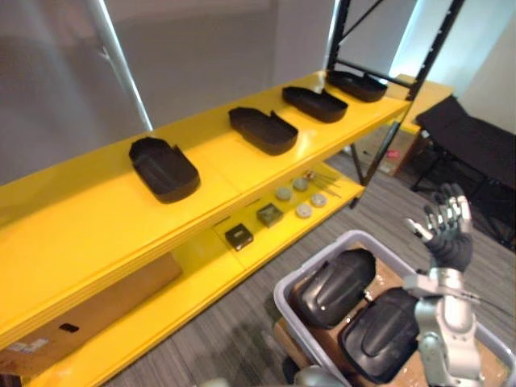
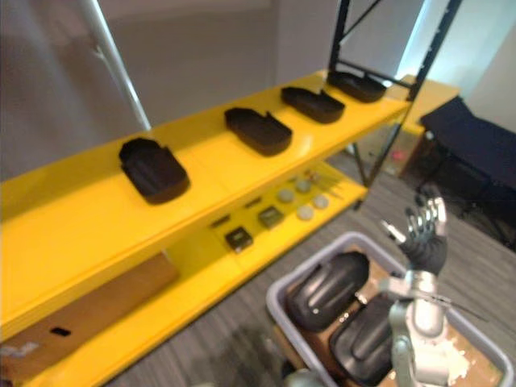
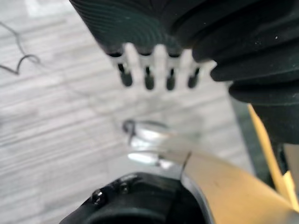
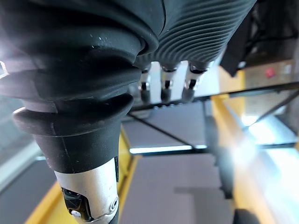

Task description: Walk over and take plastic housings, then place them on the shelf

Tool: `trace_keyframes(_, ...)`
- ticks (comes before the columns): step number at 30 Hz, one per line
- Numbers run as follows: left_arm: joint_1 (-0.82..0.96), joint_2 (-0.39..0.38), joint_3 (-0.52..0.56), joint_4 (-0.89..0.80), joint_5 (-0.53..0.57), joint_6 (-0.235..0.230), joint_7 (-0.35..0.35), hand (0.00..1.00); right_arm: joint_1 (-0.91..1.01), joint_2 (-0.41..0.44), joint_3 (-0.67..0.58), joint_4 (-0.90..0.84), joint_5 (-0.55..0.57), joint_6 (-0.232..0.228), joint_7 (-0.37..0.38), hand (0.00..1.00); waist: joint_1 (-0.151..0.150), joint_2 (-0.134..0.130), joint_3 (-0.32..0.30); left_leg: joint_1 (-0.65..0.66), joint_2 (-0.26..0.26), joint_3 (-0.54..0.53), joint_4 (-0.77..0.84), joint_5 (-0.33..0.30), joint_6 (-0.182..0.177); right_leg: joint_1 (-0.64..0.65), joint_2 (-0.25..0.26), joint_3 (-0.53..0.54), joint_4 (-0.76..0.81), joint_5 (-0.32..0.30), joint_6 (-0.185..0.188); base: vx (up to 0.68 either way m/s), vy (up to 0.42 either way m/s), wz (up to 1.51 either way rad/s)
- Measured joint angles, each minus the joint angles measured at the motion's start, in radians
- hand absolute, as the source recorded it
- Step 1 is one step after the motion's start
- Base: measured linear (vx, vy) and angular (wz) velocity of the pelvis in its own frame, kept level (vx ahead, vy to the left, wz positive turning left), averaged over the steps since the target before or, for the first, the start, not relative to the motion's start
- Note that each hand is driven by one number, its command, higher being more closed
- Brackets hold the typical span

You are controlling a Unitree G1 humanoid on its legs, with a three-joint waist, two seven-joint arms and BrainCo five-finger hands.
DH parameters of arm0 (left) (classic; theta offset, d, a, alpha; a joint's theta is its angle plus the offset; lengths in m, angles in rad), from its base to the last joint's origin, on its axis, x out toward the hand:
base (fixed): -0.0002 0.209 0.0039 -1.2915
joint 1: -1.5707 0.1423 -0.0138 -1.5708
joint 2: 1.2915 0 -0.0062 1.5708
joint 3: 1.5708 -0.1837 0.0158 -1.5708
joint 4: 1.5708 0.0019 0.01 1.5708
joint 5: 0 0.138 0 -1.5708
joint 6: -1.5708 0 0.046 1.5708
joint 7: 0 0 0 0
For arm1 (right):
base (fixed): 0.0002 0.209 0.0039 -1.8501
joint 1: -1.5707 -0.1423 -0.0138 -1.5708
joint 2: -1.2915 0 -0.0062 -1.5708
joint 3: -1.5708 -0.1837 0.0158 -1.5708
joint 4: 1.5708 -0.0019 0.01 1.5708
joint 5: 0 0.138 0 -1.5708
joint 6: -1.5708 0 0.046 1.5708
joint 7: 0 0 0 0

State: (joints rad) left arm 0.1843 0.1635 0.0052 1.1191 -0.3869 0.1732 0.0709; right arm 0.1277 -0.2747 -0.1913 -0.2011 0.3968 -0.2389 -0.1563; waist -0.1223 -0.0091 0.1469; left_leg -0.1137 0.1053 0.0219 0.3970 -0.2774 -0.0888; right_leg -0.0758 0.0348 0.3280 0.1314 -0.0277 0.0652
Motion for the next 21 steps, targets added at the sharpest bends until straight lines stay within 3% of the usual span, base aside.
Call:
trace_keyframes(4, 0.017, 0.006, 0.032, 0.002, -0.009, -0.031, -0.001, 0.0, 0.0, 0.0, 0.039, -0.011, 0.01, 0.009, 0.002, 0.0, 0.003, -0.031, 0.02, -0.011, -0.032, 0.034, -0.022, 0.011, 0.016, -0.023, -0.046, 0.007, -0.009, 0.006, -0.003, -0.08, 0.115, 0.02)
trace_keyframes(6, 0.029, 0.006, 0.034, 0.001, -0.009, -0.036, -0.008, 0.0, 0.001, 0.001, 0.062, -0.014, 0.023, 0.024, 0.008, 0.0, 0.003, -0.03, 0.02, -0.014, -0.035, 0.038, -0.017, 0.011, 0.016, -0.021, -0.051, 0.006, -0.009, 0.006, -0.003, -0.01, 0.097, 0.02)
trace_keyframes(11, -0.019, 0.01, 0.031, 0.001, 0.083, -0.038, -0.058, 0.0, 0.006, 0.004, 0.072, -0.003, 0.017, 0.052, 0.012, 0.0, 0.002, 0.01, 0.054, -0.077, -0.021, 0.004, 0.14, -0.028, 0.046, -0.039, -0.026, -0.019, 0.071, -0.015, 0.037, 0.03, 0.089, 0.11)
trace_keyframes(14, -0.059, 0.037, -0.015, -0.005, 0.214, -0.02, -0.091, 0.0, -0.003, 0.046, 0.088, 0.031, 0.012, 0.057, -0.04, 0.0, 0.005, -0.003, 0.096, -0.06, -0.004, 0.042, 0.201, -0.07, 0.061, -0.079, 0.016, 0.014, 0.176, -0.014, 0.039, -0.05, 0.135, -0.61)
trace_keyframes(15, -0.064, 0.053, -0.043, -0.019, 0.239, -0.011, -0.096, 0.0, -0.004, 0.078, 0.1, 0.029, 0.015, 0.047, -0.038, 0.0, 0.007, -0.031, 0.13, -0.024, 0.005, 0.107, 0.206, -0.08, 0.072, -0.11, 0.021, -0.011, 0.25, -0.006, 0.028, -0.1, 0.106, -1.23)
trace_keyframes(16, -0.068, 0.054, -0.056, -0.026, 0.238, -0.001, -0.094, 0.0, 0.002, 0.089, 0.106, 0.022, 0.014, 0.044, -0.034, 0.0, 0.005, -0.04, 0.145, -0.01, 0.01, 0.137, 0.207, -0.083, 0.078, -0.122, 0.014, -0.064, 0.272, 0.005, 0.011, -0.17, 0.127, -1.5)
trace_keyframes(17, -0.085, 0.047, -0.075, -0.038, 0.238, 0.023, -0.091, 0.0, 0.017, 0.094, 0.113, 0.011, 0.01, 0.04, -0.022, 0.0, 0.0, -0.042, 0.163, 0.001, 0.029, 0.189, 0.201, -0.088, 0.092, -0.136, 0.0, -0.178, 0.25, 0.055, -0.045, -0.2, 0.112, -1.62)
trace_keyframes(18, -0.1, 0.057, -0.097, -0.036, 0.241, 0.043, -0.087, 0.0, 0.035, 0.096, 0.123, 0.012, 0.002, 0.041, -0.015, 0.0, 0.009, -0.03, 0.178, 0.008, 0.065, 0.269, 0.176, -0.077, 0.121, -0.136, -0.014, -0.261, 0.258, 0.066, -0.077, -0.27, 0.127, -1.59)
trace_keyframes(21, -0.146, 0.084, -0.142, -0.02, 0.293, 0.089, -0.081, 0.0, 0.079, 0.105, 0.125, 0.01, -0.011, 0.038, -0.021, 0.0, -0.006, -0.047, 0.183, 0.027, 0.069, 0.382, 0.101, -0.053, 0.152, -0.161, -0.12, -0.466, 0.569, -0.068, -0.105, -0.2, 0.085, -1.22)
